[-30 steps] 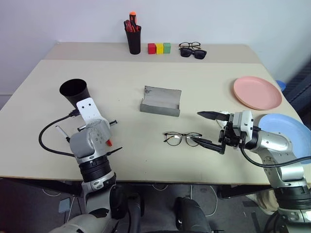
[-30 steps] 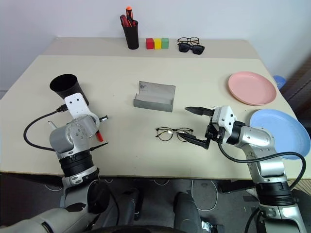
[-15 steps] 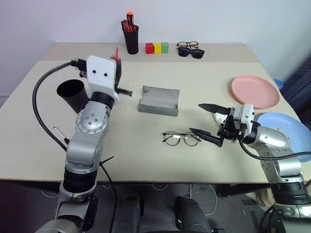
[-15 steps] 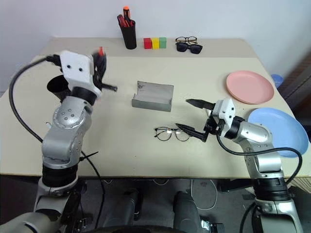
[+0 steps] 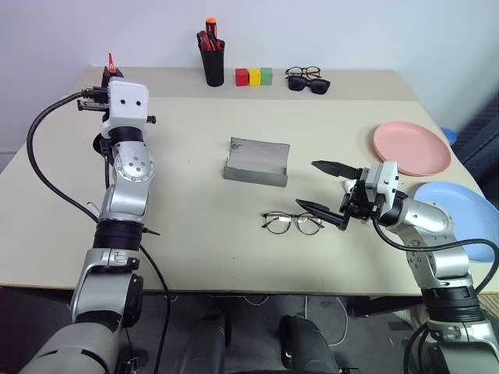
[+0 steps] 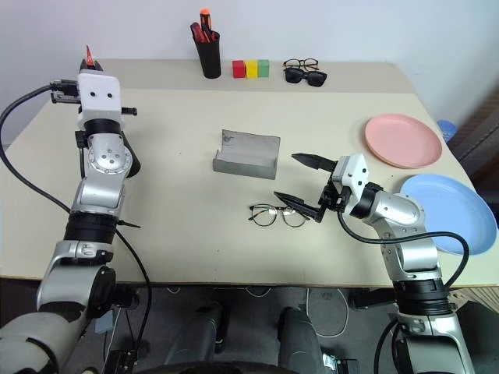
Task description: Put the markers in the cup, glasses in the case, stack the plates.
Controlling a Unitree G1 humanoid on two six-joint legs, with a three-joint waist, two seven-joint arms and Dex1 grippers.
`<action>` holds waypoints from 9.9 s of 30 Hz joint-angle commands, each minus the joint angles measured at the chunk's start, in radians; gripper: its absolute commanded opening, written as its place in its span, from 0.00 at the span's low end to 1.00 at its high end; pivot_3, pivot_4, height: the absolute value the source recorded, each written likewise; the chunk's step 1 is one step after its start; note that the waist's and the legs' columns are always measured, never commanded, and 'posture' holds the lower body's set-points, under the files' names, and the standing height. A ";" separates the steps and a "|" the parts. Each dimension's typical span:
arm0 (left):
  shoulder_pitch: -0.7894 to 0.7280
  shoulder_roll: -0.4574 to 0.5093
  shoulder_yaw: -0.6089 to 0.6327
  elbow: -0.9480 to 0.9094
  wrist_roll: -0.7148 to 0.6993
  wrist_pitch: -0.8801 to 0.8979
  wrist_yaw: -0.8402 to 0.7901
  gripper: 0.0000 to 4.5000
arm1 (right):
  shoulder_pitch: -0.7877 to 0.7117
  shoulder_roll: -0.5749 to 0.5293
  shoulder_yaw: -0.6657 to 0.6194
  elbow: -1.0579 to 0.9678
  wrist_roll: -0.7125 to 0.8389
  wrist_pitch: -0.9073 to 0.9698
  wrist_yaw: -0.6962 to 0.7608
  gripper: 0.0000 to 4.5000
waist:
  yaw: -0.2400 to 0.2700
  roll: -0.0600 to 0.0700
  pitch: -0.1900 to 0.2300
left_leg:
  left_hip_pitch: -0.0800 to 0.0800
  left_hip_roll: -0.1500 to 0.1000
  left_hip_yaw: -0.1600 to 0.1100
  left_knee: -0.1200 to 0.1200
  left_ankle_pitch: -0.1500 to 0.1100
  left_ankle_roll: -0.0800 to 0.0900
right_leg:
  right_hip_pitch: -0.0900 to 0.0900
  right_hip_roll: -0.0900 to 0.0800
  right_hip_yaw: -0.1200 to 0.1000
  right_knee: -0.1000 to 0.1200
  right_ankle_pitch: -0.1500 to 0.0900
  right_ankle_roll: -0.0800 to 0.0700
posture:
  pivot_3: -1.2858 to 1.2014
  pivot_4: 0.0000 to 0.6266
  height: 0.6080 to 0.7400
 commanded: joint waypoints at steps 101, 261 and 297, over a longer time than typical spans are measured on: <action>0.165 -0.080 0.070 -0.340 -0.050 0.211 0.000 0.00 | -0.008 0.069 -0.035 -0.179 0.091 0.127 -0.155 1.00 | 0.002 -0.007 0.004 | 0.005 0.002 0.001 -0.003 0.001 -0.004 | -0.002 0.000 0.001 0.009 -0.007 -0.009 | 0.52 0.24 1.00; 0.373 0.268 -0.124 -0.677 -0.573 0.556 -1.606 0.05 | 0.204 -0.154 0.178 -0.342 -0.428 0.313 -0.390 1.00 | -0.019 -0.002 0.004 | -0.006 0.003 0.000 0.011 -0.003 0.004 | -0.008 0.001 0.001 0.014 -0.007 -0.007 | 0.52 0.24 1.00; 0.588 0.481 0.036 -0.295 -0.543 0.151 -1.689 0.99 | -0.047 -0.093 0.185 -0.523 -0.432 0.754 -0.360 1.00 | -0.024 -0.002 0.004 | -0.009 0.004 0.001 0.008 -0.003 0.003 | -0.013 0.000 0.001 0.013 -0.006 -0.008 | 0.52 0.24 1.00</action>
